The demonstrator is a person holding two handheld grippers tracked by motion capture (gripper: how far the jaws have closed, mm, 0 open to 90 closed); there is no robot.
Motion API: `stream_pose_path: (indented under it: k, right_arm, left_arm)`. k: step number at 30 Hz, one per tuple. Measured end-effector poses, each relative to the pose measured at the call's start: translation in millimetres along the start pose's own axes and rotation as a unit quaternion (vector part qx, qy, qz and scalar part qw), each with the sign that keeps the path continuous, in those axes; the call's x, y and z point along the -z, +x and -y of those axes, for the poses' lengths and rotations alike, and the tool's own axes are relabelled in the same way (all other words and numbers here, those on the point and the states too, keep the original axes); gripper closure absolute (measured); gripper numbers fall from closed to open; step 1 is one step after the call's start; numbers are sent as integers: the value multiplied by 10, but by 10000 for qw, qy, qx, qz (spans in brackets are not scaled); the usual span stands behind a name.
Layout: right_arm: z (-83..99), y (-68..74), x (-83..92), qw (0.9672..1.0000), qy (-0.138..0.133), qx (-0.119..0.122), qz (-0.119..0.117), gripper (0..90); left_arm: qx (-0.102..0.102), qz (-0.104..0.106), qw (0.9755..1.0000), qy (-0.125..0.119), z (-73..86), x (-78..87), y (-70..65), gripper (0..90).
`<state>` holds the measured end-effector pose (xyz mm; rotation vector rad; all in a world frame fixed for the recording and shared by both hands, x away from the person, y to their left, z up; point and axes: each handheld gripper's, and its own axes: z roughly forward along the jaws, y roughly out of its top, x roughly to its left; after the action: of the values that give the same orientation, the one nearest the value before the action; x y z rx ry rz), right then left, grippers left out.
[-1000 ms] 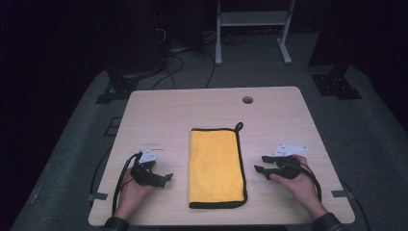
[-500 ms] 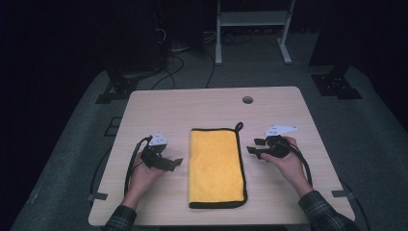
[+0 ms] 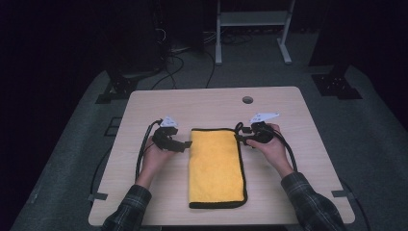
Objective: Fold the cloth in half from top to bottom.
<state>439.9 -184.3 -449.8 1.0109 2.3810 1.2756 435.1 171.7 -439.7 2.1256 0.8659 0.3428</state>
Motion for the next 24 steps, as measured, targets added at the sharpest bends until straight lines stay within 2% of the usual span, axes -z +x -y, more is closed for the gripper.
stream_pose_path:
  k: [5, 10, 13, 16, 21, 24]
  right_arm:
    - [-74, -75, -194, 9999, 54, -83, -29, 472]
    - [-93, -159, -364, 9996, 265, -14, 113, 445]
    - [-78, -213, -430, 9992, 348, -37, 178, 447]
    - [-47, -253, -492, 9991, 405, -70, 144, 443]
    - [-45, -249, -526, 9991, 402, 64, 134, 430]
    - [-42, -228, -529, 9987, 435, 229, 152, 432]
  left_arm:
    - [21, 153, 9999, 10, -94, -151, 87, 231]
    - [3, 129, 9999, 94, -149, -315, 154, 241]
    - [21, 113, 9999, 104, -157, -392, 193, 280]
    - [25, 115, 9997, 209, -148, -471, 218, 289]
    - [58, 109, 9994, 322, -123, -541, 252, 313]
    - [24, 118, 9991, 398, -111, -565, 264, 333]
